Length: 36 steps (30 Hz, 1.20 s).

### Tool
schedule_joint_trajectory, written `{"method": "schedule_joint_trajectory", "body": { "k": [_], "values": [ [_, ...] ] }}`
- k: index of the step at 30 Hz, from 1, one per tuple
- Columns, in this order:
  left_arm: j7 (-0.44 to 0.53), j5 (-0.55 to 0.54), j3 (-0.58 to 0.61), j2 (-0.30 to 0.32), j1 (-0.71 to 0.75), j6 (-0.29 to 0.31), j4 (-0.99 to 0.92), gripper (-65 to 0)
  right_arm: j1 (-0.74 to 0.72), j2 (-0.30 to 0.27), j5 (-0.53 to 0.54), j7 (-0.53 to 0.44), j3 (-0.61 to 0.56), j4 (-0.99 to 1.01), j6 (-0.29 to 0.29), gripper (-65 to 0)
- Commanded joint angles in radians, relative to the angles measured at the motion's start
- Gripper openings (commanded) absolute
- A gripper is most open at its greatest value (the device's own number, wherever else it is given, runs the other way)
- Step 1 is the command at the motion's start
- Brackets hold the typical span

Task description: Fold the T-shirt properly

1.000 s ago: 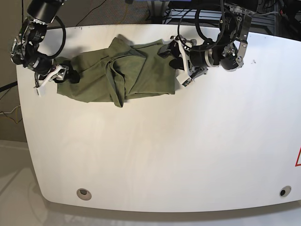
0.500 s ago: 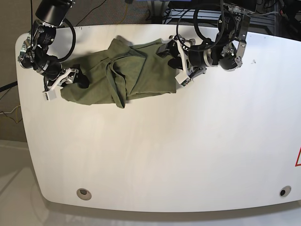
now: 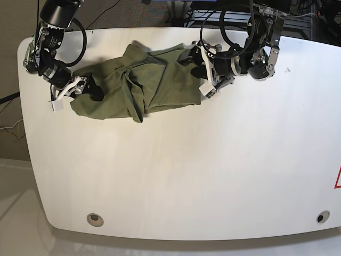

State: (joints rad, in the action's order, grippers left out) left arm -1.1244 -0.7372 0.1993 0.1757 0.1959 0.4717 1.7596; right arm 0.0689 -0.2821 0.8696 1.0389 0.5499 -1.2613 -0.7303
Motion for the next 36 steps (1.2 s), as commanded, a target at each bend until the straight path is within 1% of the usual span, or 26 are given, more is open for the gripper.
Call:
{"method": "schedule_joint_trajectory", "body": {
  "k": [1,6,12,14,18,20,27,32,34,36],
  "values": [
    [0.019,-0.019,-0.002,0.002,-0.012,0.004,0.016,-29.2,0.022,-0.003,-0.097,0.095,-0.004,-0.001,0.032,-13.9],
    [0.011,-0.025,-0.003,0.0,-0.008,0.005,0.016,-29.3,0.012,0.001,-0.115,0.083,0.002,-0.011,0.032,-12.2],
    [0.016,-0.028,-0.005,0.001,-0.008,0.005,0.015,-29.2,0.012,0.004,-0.121,0.086,0.007,-0.019,0.032,-12.7],
    [0.023,-0.023,0.0,0.006,-0.009,-0.002,0.014,-29.2,0.014,0.016,-0.132,0.095,-0.003,-0.005,0.032,-19.8],
    [0.028,-0.024,0.001,0.007,-0.012,-0.003,0.016,-29.2,0.013,0.018,-0.148,0.093,-0.005,-0.002,0.032,-36.5],
    [0.029,-0.022,0.0,0.007,-0.011,-0.004,0.018,-29.1,0.01,0.019,-0.159,0.087,-0.006,0.0,0.032,-43.7],
    [0.04,-0.002,0.001,0.004,-0.011,-0.005,0.016,-29.4,0.001,0.021,-0.229,0.059,-0.03,-0.01,0.032,-64.5],
    [0.043,0.018,0.002,0.003,-0.016,-0.011,0.014,-29.1,-0.004,0.017,-0.245,0.047,-0.051,-0.008,0.033,-65.0],
    [0.042,0.019,-0.001,0.004,-0.017,-0.014,0.014,-29.0,-0.006,0.011,-0.242,0.045,-0.063,-0.006,0.046,-65.0],
    [0.038,-0.003,-0.019,0.005,-0.013,-0.019,0.015,-29.5,-0.012,0.003,-0.219,0.059,-0.104,-0.034,0.103,-65.0]
  ]
}}
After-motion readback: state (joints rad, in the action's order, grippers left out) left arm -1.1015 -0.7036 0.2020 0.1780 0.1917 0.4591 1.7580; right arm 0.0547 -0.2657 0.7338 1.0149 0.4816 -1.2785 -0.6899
